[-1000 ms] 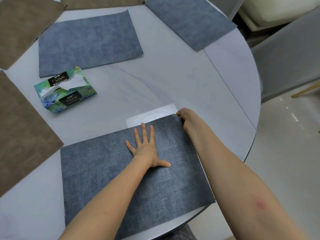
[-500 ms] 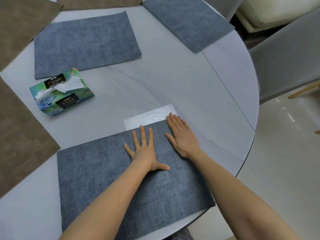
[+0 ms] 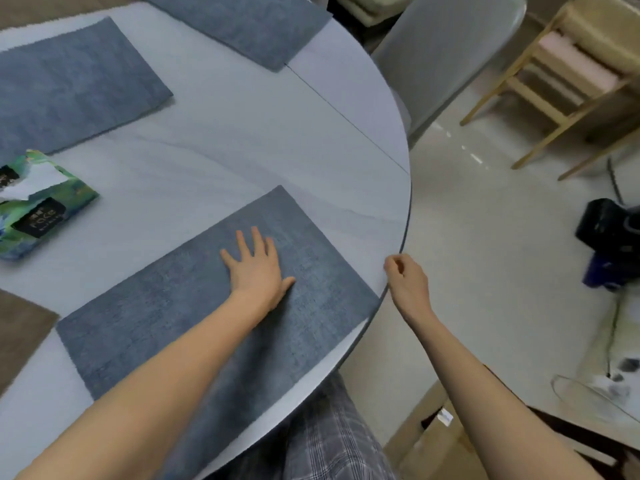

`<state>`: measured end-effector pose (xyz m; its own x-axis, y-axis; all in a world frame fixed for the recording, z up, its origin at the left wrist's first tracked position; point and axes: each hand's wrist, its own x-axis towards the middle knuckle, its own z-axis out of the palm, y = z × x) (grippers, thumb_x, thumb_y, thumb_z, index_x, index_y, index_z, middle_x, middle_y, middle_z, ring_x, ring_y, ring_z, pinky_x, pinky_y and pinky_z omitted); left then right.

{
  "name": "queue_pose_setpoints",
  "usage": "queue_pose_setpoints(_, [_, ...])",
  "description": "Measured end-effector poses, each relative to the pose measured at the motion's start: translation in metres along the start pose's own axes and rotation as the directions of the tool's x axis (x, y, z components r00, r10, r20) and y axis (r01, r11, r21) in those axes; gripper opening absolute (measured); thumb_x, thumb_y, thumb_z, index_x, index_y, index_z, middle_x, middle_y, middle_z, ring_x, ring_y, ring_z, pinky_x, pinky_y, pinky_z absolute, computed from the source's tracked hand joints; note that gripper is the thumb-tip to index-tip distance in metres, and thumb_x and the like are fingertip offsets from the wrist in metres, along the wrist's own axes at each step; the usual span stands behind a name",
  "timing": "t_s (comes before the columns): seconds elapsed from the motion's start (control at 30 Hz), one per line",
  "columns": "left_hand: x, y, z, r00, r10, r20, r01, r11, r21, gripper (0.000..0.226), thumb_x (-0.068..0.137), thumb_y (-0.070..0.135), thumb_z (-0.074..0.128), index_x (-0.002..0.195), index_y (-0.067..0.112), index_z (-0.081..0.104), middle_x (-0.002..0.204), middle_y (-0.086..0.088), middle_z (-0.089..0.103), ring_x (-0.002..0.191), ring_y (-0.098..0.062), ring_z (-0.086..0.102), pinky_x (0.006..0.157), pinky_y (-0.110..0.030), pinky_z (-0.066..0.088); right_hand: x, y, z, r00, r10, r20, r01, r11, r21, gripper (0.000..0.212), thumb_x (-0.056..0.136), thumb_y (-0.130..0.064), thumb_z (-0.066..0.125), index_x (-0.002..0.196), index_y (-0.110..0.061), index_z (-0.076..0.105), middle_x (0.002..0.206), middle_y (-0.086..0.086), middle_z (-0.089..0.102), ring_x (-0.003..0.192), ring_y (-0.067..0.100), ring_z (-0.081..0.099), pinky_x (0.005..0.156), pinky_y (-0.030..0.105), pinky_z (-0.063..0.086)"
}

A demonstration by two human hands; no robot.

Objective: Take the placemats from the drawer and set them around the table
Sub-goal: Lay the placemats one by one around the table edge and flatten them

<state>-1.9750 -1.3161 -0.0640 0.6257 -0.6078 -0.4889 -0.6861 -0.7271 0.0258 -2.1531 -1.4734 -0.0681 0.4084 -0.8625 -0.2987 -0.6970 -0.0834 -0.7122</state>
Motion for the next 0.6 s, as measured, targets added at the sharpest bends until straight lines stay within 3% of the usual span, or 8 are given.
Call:
queue_pose_setpoints(0.1, [-0.021, 0.034, 0.017, 0.973, 0.213, 0.085, -0.204, 0.974, -0.099, 0.111, 0.077, 0.074, 0.052, 0.154, 0.02, -0.007, 0.16, -0.008, -0.02, 0.145, -0.04, -0.018, 0.11, -0.071, 0.006, -0.026, 0.024, -0.002, 0.985, 0.118, 0.123, -0.14, 0.972, 0.19, 0.015, 0.092, -0.017, 0.054, 0.098, -0.008, 0.065, 0.09, 0.006, 0.065, 0.08, 0.017, 0.06, 0.072, 0.029, 0.052])
queue_pose_setpoints(0.23, [-0.031, 0.049, 0.041, 0.956, 0.221, 0.194, -0.202, 0.973, -0.113, 0.137, 0.06, 0.08, 0.063, 0.148, 0.024, -0.025, 0.152, -0.008, -0.039, 0.14, -0.042, -0.03, 0.106, -0.075, -0.001, -0.039, 0.033, 0.015, 0.934, 0.234, 0.268, -0.326, 0.867, 0.377, 0.012, 0.091, -0.008, 0.057, 0.088, -0.002, 0.066, 0.073, 0.012, 0.063, 0.057, 0.01, 0.059, 0.053, 0.018, 0.05])
queue_pose_setpoints(0.3, [-0.03, 0.048, 0.043, 0.957, 0.216, 0.192, -0.2, 0.975, -0.101, 0.139, 0.058, 0.081, 0.064, 0.148, 0.024, -0.027, 0.151, -0.008, -0.04, 0.139, -0.042, -0.031, 0.106, -0.075, -0.001, -0.041, 0.034, 0.022, 0.894, 0.326, 0.308, -0.443, 0.744, 0.499, 0.012, 0.091, -0.007, 0.059, 0.085, 0.0, 0.066, 0.063, 0.007, 0.062, 0.044, 0.004, 0.054, 0.042, 0.015, 0.042])
queue_pose_setpoints(0.43, [-0.03, 0.048, 0.042, 0.958, 0.215, 0.191, -0.201, 0.976, -0.088, 0.141, 0.056, 0.081, 0.064, 0.148, 0.024, -0.027, 0.152, -0.008, -0.039, 0.14, -0.043, -0.03, 0.106, -0.075, 0.0, -0.045, 0.036, 0.031, 0.774, 0.476, 0.417, -0.605, 0.363, 0.708, 0.012, 0.089, -0.013, 0.064, 0.079, -0.007, 0.06, 0.063, 0.005, 0.056, 0.035, 0.004, 0.049, 0.028, 0.014, 0.024])
queue_pose_setpoints(0.6, [-0.03, 0.047, 0.043, 0.96, 0.215, 0.18, -0.202, 0.975, -0.089, 0.143, 0.054, 0.083, 0.064, 0.149, 0.024, -0.025, 0.153, -0.008, -0.037, 0.14, -0.042, -0.029, 0.106, -0.074, -0.002, -0.048, 0.026, 0.043, 0.71, 0.567, 0.418, -0.595, 0.166, 0.786, 0.024, 0.093, -0.018, 0.058, 0.07, -0.013, 0.052, 0.058, -0.001, 0.039, 0.027, 0.003, 0.03, 0.025, 0.015, 0.016])
